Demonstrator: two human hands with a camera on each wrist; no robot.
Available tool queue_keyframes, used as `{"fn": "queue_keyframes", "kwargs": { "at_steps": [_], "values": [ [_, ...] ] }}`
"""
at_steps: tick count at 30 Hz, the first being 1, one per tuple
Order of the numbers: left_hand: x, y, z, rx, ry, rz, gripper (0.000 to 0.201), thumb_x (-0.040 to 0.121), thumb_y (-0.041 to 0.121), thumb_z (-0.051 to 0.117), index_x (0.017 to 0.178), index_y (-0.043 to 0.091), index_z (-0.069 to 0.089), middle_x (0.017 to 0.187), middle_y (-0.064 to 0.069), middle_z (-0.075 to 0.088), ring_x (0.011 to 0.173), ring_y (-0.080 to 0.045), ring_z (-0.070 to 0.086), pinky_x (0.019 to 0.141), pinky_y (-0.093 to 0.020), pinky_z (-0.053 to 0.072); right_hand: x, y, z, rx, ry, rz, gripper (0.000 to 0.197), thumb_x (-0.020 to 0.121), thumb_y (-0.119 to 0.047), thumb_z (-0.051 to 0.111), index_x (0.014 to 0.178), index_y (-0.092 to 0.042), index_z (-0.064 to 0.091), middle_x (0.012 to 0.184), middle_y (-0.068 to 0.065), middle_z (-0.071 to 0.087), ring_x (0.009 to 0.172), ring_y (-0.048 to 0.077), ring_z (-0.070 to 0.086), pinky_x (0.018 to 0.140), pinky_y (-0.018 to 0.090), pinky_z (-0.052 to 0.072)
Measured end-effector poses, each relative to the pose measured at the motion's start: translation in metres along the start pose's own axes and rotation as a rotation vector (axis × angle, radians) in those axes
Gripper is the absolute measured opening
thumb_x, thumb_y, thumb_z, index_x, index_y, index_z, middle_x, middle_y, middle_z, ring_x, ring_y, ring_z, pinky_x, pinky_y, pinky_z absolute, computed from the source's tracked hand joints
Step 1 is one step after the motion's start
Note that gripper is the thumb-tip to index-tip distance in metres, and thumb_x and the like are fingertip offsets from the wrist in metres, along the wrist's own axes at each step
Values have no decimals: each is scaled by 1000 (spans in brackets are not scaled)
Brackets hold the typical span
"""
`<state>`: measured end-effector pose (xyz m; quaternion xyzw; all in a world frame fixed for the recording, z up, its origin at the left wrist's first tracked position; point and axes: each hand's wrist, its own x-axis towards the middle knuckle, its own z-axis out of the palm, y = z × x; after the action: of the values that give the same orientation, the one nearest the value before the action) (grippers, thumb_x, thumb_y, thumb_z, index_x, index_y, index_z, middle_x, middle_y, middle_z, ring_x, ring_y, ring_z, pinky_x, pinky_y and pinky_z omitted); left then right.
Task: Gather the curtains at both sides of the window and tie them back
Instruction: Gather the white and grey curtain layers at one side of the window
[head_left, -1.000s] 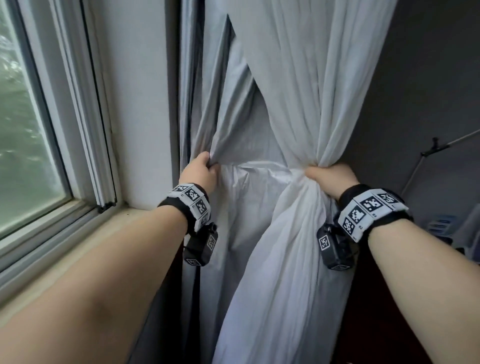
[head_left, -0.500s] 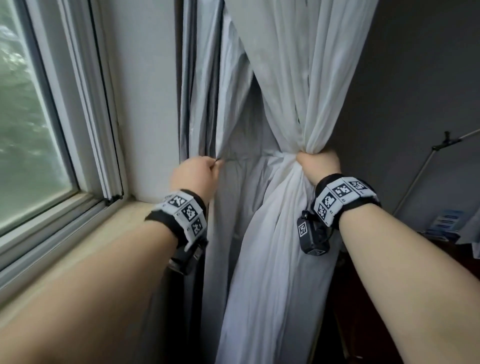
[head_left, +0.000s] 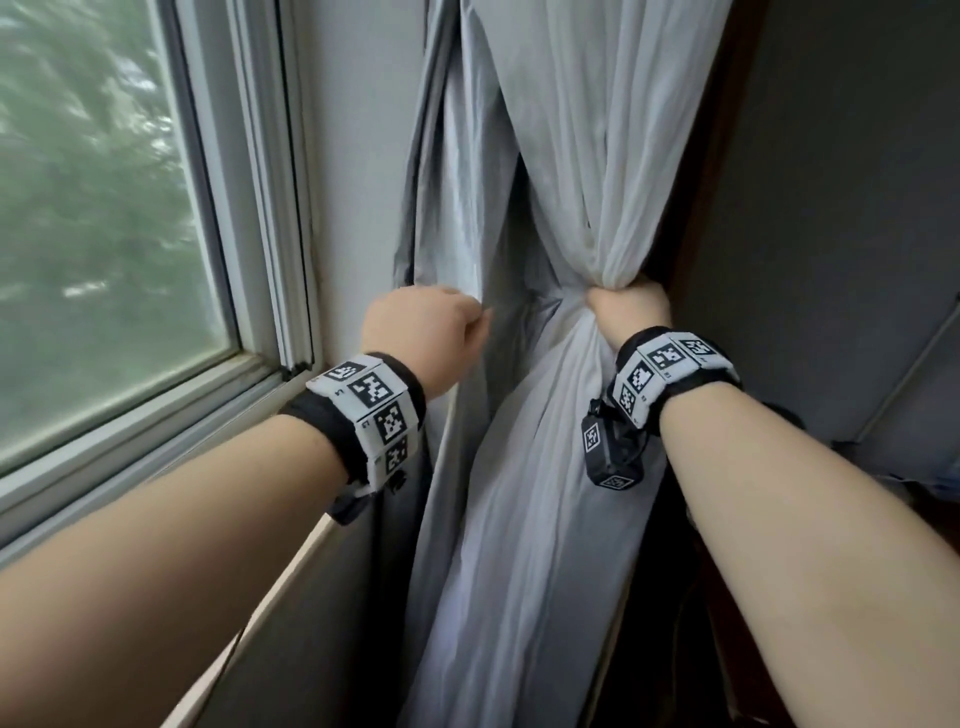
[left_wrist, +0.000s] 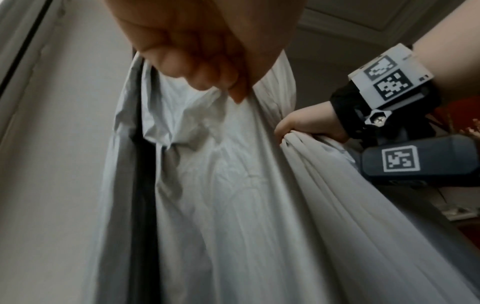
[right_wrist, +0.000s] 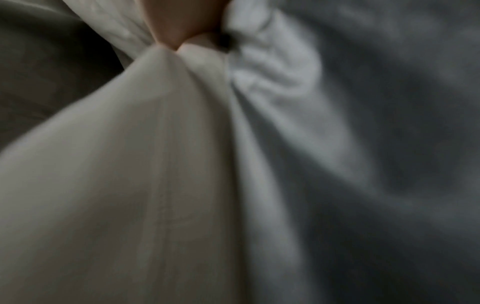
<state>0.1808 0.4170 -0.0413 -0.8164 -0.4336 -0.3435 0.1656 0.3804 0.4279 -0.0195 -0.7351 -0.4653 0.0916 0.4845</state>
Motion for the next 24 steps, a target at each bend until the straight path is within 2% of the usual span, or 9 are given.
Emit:
{"fn": "queue_keyframes", "kwargs": {
  "at_steps": [2,5,7,9,12,14,17,20,24],
  "values": [
    [-2,1,8,-245,58,-7,39,92,33,44,60,13,51,86,-5,60,86,-29,60,68,-29,45,-4,0,-1,38,-11,11,28,83,-17,57,104,1,62,106,15,65,102,31,61,74,27,42],
    [1,12,29,-728,-38,-129,38,93,23,51,57,13,43,128,-18,55,124,-25,49,92,-20,35,-11,1,-2,154,-43,34,29,79,-18,63,105,-4,64,103,8,66,104,24,61,73,21,39],
    [2,33,39,-895,-85,-117,29,93,19,49,67,5,47,98,-12,64,102,-16,58,82,-21,37,-13,0,-2,187,-78,2,30,79,-18,65,106,-4,66,109,8,67,106,21,60,77,23,42],
    [1,54,51,-881,-201,-99,12,93,17,50,86,8,44,74,5,48,73,-9,47,71,-21,32,-16,2,-4,272,-120,-3,31,80,-19,67,108,-6,66,111,7,67,109,21,60,89,29,47],
    [-1,71,69,-1043,-403,-102,49,90,13,53,133,11,29,122,2,48,114,-10,47,101,-21,33,-18,11,-12,523,-200,98,40,75,-31,72,108,-9,66,108,3,68,105,21,63,100,35,47],
    [-1,74,74,-1094,-522,-90,70,92,8,51,148,15,9,147,7,26,135,-3,23,111,-13,16,-16,19,-21,609,-247,147,51,64,-43,79,103,-13,68,102,3,72,98,19,67,99,36,48],
    [0,73,83,-971,-627,46,70,93,7,50,149,20,11,152,8,21,136,0,19,98,5,11,-15,21,-32,526,-316,88,51,66,-36,80,107,-11,67,104,5,71,99,18,67,99,35,48],
    [-4,78,86,-942,-619,117,69,90,7,54,148,19,19,135,7,37,121,-3,29,92,3,18,-16,15,-31,213,-206,-26,41,69,-19,76,107,-10,66,102,-1,69,99,17,64,86,25,49],
    [-6,73,83,-902,-613,107,57,90,9,56,142,22,36,147,9,36,139,-4,24,109,-8,10,-11,14,-29,-40,8,-10,31,76,-13,60,106,-3,61,101,12,66,101,28,62,71,25,39]
  ]
}}
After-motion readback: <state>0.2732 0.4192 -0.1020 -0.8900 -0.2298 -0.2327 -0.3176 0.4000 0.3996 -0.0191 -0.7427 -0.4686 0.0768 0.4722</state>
